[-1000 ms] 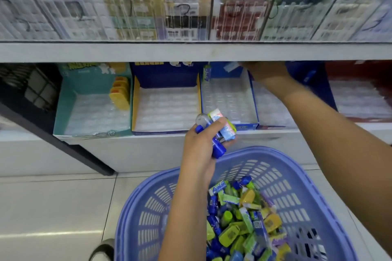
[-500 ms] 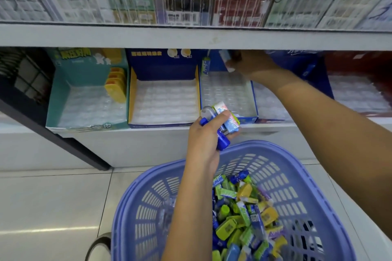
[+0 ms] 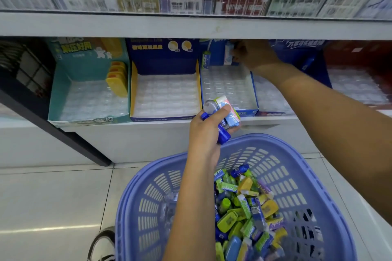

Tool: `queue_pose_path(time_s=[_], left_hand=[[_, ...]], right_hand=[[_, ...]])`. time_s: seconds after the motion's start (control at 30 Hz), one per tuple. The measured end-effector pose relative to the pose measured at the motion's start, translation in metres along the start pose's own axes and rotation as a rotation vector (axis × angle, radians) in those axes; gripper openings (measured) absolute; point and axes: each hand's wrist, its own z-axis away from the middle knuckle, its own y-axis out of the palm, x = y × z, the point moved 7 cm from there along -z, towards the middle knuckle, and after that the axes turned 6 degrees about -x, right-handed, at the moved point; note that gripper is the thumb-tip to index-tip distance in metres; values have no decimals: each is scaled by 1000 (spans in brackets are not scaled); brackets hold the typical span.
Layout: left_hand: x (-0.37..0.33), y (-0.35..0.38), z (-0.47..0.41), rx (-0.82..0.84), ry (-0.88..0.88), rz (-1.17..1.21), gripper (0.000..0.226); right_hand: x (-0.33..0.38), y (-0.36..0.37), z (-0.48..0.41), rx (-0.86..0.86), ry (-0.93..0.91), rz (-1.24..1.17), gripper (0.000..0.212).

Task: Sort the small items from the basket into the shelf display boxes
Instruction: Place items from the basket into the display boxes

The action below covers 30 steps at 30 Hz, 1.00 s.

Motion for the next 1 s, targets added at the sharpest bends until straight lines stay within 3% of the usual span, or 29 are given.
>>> queue_pose_path(time_s=[0.37, 0.67, 0.83, 1.0], left_hand=[[-1, -2, -1, -10, -2, 0, 20], [-1, -2, -3, 8, -5, 20, 18], [0, -2, -4, 14, -5, 16, 15], [-2, 0, -3, 11, 12, 0, 11]], right_hand=[[-1, 2, 0, -7, -18, -78, 26], [18, 4, 4, -47, -236, 398, 42], [6, 0, 8, -78, -94, 424, 31], [13, 11, 13, 86, -60, 437, 30]])
